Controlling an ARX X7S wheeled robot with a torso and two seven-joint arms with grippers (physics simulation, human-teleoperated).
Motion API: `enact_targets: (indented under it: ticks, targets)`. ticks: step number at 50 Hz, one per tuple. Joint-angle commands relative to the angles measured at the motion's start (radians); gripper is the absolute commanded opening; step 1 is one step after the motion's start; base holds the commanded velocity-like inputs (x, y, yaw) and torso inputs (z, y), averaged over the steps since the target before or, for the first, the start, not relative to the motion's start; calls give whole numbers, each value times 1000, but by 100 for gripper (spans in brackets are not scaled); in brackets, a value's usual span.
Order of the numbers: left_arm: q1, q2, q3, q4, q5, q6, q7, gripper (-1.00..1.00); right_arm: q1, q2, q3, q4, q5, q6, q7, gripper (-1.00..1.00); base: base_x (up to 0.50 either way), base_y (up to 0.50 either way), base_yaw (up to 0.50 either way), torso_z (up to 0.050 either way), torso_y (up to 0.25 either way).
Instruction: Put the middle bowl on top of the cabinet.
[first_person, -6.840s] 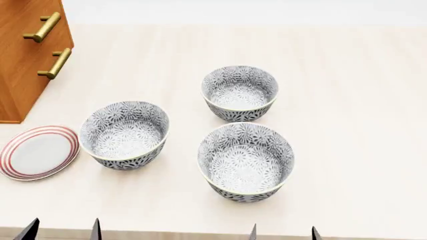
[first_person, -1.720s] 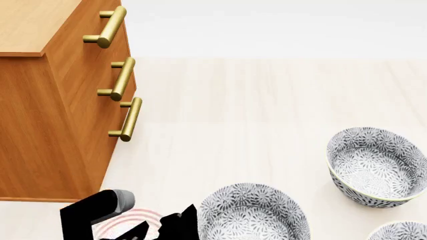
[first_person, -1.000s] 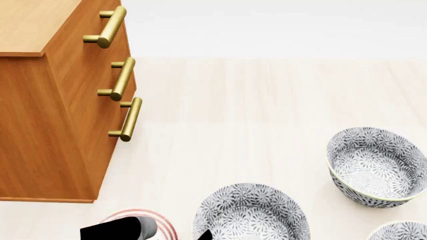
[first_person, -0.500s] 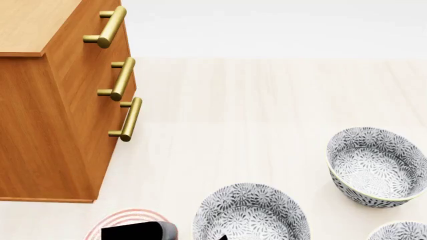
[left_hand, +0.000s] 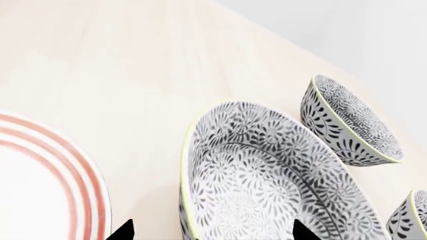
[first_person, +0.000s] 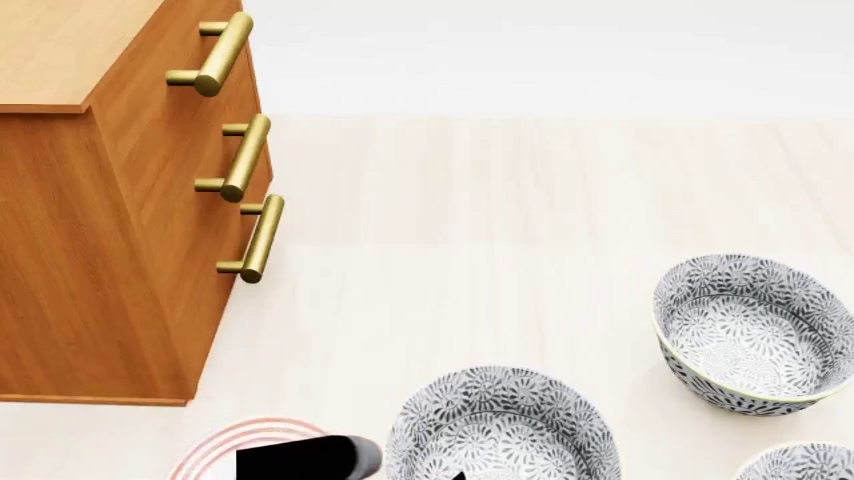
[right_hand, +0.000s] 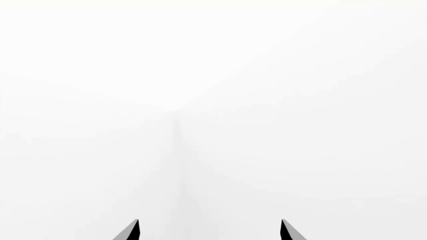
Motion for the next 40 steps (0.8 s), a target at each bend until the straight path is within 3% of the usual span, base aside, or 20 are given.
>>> enact_targets:
  ticks: [1,39,40]
  targets:
    - [-17,15,24,-44,2,17,-1,100,-4,-11,17,5,15,-14,-20,100,0,0,0,0,0]
    - [-52,25,106,-124,-22,88,-17,100,3,-10,10,1,7,-11,-21,100,0,0,0,0,0]
    - [-50,23,109,-118,-20,93,-16,-100,3,-10,10,0,7,-12,-21,100,0,0,0,0,0]
